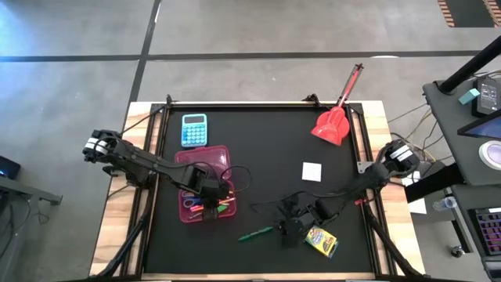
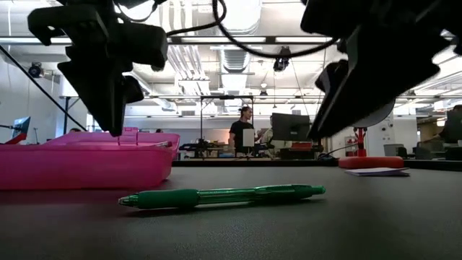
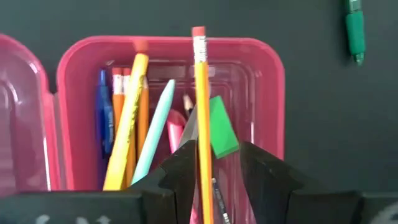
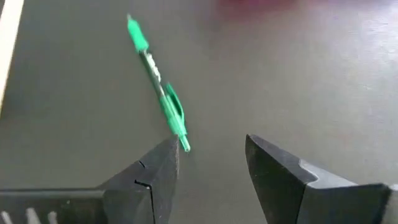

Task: Pack school essentials
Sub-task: Put the green pen into the pink supply box

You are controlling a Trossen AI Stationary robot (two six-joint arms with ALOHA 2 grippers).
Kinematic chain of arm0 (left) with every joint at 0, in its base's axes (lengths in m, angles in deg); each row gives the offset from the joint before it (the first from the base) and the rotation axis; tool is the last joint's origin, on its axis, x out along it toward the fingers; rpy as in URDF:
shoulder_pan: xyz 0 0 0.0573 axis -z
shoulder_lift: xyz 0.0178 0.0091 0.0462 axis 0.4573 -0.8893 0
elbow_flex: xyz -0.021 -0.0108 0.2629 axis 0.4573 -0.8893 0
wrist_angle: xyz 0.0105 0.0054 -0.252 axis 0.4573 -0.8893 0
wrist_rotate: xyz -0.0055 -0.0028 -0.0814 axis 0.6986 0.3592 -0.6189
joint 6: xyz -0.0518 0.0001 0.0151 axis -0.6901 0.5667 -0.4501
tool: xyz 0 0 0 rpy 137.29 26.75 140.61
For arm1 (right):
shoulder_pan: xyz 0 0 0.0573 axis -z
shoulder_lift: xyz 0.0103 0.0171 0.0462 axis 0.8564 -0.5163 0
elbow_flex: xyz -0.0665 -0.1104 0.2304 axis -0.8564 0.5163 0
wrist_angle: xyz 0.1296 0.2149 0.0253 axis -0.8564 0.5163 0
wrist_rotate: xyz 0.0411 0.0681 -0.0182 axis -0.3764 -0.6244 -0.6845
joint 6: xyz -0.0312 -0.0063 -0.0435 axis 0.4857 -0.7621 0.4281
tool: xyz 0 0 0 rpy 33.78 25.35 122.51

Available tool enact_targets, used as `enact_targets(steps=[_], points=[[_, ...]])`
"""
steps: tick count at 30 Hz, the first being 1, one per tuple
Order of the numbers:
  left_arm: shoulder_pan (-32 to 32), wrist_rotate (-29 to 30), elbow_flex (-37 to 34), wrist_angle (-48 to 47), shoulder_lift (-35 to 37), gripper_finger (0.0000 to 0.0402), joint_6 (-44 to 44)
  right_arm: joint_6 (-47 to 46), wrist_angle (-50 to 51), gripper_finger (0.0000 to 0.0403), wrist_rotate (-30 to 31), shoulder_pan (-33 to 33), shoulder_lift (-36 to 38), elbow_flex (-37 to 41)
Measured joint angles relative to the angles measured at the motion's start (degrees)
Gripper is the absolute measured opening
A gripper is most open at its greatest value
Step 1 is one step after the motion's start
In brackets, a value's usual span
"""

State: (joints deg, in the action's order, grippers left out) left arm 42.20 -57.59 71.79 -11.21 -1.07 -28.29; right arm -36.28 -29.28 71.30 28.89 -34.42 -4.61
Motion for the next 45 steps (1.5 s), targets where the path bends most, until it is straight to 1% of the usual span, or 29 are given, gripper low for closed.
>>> enact_targets(steps=[4,8,16,24,28,31,35,38,41,45], points=[[0.7,0.0,0.0,0.5,0.2,0.0107,-0.1,2.7,-0.5,0.0176,-1.0,0.0,-3.0,-1.9],[1.9,0.0,0.0,0.4,0.5,0.0107,-0.5,7.7,-1.9,0.0176,-1.4,-0.1,-5.8,-4.2],[5.7,0.0,-0.4,0.4,2.0,0.0107,-3.9,15.7,-2.1,0.0176,-1.4,-0.1,-12.7,-9.7],[8.0,0.0,-0.4,0.5,2.7,0.0107,-6.3,16.0,-1.9,0.0171,-2.6,0.0,-15.8,-11.9],[8.4,0.9,-0.5,0.7,2.7,0.0107,-6.4,13.8,-1.5,0.0145,-3.7,0.2,-15.9,-11.9],[8.4,1.1,-0.5,0.8,2.8,0.0107,-6.5,11.9,-1.4,0.0114,-5.8,0.4,-15.9,-11.9],[8.4,1.4,-0.5,0.8,2.8,0.0107,-6.5,11.3,-1.1,0.0070,-6.0,0.4,-15.9,-11.9],[8.4,1.4,-0.6,1.7,2.8,0.0107,-6.5,11.2,-1.0,0.0045,-6.7,0.4,-15.9,-11.9],[8.4,1.4,-0.7,2.0,2.8,0.0107,-6.3,11.3,-0.5,0.0037,-6.9,0.4,-15.6,-11.8],[8.4,1.4,-0.7,1.9,2.8,0.0107,-6.1,9.7,4.9,0.0038,-7.4,-0.1,-13.1,-11.6]])
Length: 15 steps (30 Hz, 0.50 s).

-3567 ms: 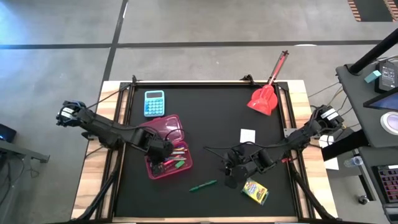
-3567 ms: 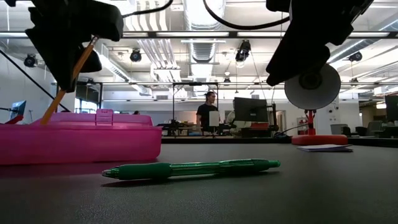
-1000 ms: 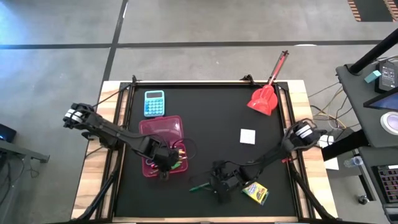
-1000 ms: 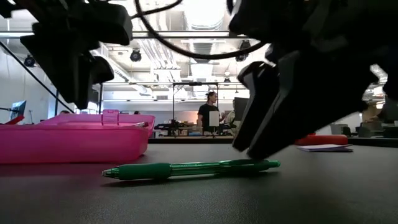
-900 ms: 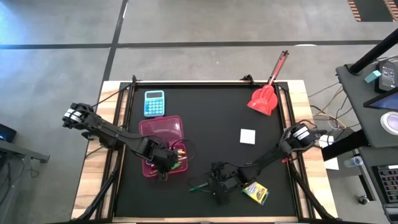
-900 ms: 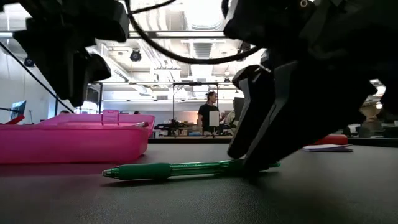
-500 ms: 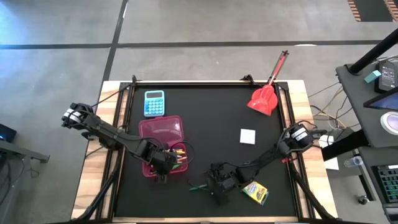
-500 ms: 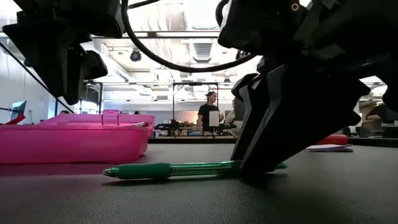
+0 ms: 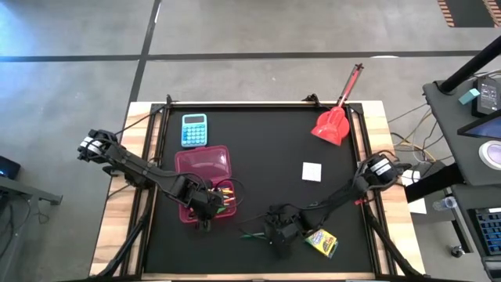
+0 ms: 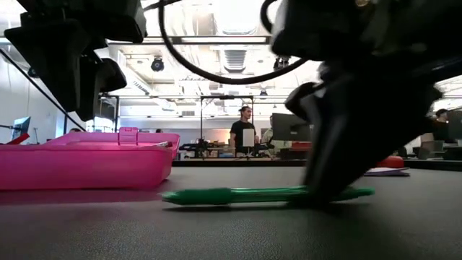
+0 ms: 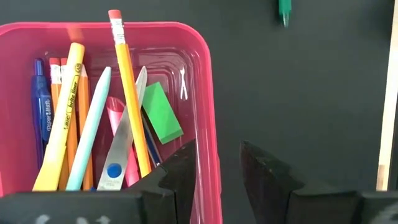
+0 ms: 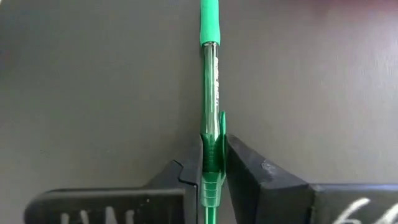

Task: Pack school essentials
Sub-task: Put the green pen into the pink supply box

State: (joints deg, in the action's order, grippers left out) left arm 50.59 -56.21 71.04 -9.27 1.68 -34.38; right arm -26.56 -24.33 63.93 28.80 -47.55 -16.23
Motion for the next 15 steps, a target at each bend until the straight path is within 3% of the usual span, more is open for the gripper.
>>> enact_targets(steps=[7,15], points=[[0.0,3.3,-1.2,5.5,0.0,0.0107,1.8,-1.1,7.5,0.0042,5.0,-1.4,6.6,0.0],[0.0,8.9,-1.9,22.9,-0.1,0.0107,14.0,-4.9,17.8,0.0042,21.6,-3.9,14.7,0.0]])
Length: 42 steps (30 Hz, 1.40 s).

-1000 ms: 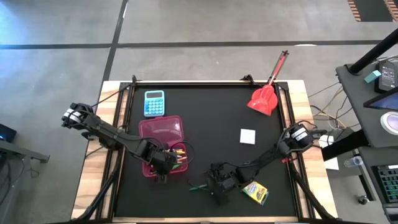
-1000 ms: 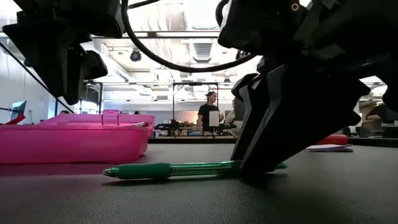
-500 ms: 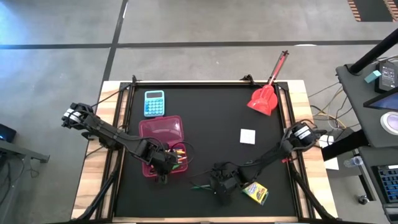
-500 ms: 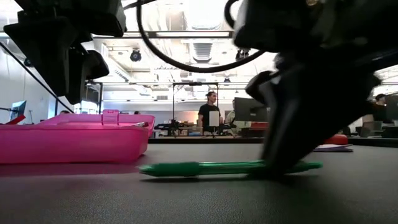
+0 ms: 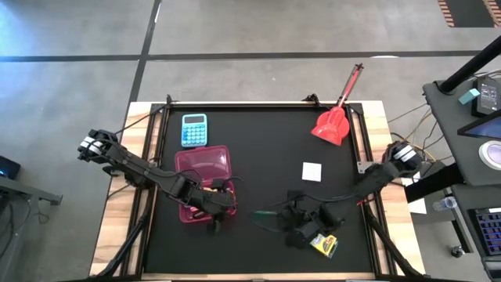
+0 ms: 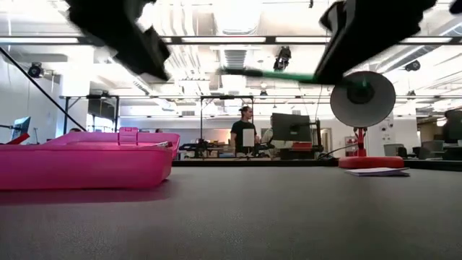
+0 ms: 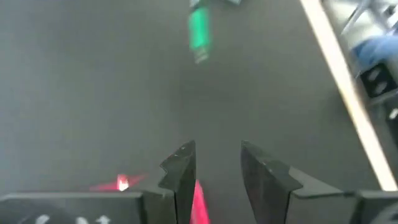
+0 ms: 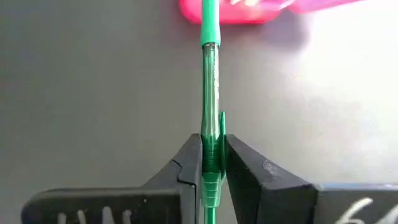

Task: Pack school essentials
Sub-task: Put the green pen into the pink supply box

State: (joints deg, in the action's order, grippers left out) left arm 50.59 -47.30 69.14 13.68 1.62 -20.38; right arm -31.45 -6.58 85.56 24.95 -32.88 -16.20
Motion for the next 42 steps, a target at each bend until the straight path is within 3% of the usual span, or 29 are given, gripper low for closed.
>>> enact_targets(steps=[8,15,31,36,42], points=[[0.0,0.3,-4.0,27.2,-0.6,0.0107,7.9,-2.0,2.2,0.0043,12.9,-1.0,7.0,0.2],[-0.2,1.6,-8.6,43.9,-2.8,0.0108,12.4,-2.0,2.1,0.0043,13.7,-1.1,8.9,0.6],[-2.4,10.5,-7.7,65.4,-13.7,0.0203,17.5,-0.7,-3.4,0.0043,13.9,-1.9,8.3,0.8],[-2.4,10.7,-7.7,71.4,-13.7,0.0208,17.4,2.8,-6.9,0.0043,18.9,-1.9,8.3,0.8],[-3.1,10.7,-7.7,75.7,-13.6,0.0207,17.4,9.1,-14.4,0.0043,19.1,-1.9,8.3,0.8]])
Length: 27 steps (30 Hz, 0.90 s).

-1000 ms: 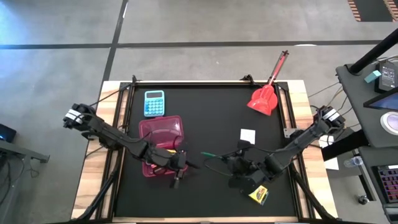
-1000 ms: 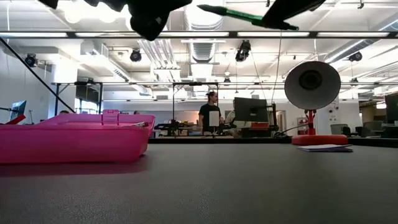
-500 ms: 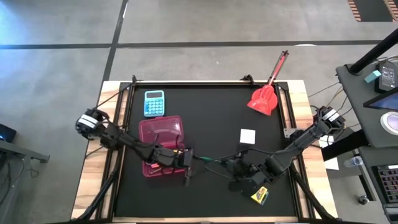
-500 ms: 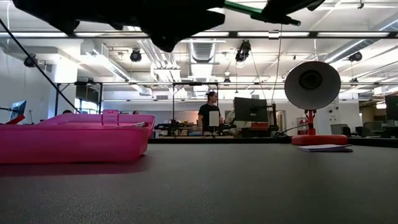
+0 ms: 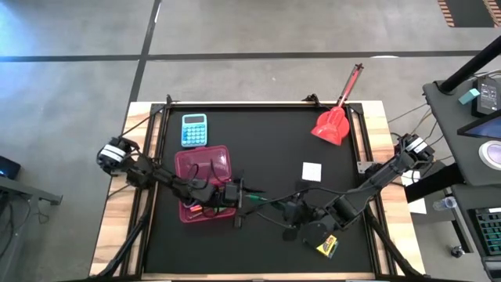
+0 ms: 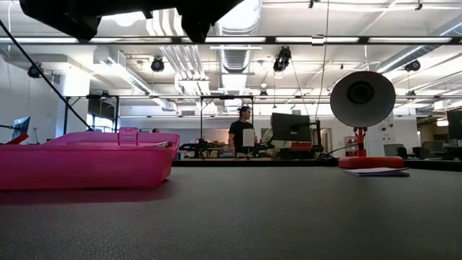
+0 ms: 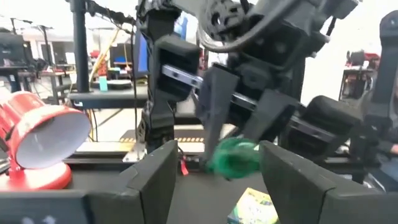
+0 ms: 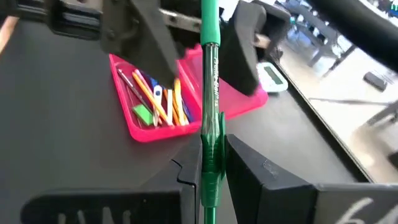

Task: Pack school essentials
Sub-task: Put the green pen into the pink supply box

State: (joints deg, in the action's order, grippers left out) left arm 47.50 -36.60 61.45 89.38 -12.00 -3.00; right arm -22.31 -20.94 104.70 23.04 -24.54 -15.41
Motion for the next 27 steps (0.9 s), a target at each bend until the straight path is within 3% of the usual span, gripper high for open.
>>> enact_targets(steps=[8,20,24,27], points=[[-0.2,-0.1,0.9,0.5,0.0,0.0184,-0.1,2.3,-2.7,0.0043,0.0,0.0,0.0,0.0],[-0.2,-0.5,0.9,0.3,0.0,0.0016,-0.1,2.4,-3.4,0.0043,0.6,0.0,0.0,0.0],[-0.2,-0.5,0.9,0.3,0.0,0.0019,-0.1,1.8,-3.4,0.0056,0.6,0.0,0.0,0.0],[-0.2,-0.4,0.9,0.3,0.0,0.0022,0.0,1.7,-3.4,0.0091,0.4,0.0,0.2,0.0]])
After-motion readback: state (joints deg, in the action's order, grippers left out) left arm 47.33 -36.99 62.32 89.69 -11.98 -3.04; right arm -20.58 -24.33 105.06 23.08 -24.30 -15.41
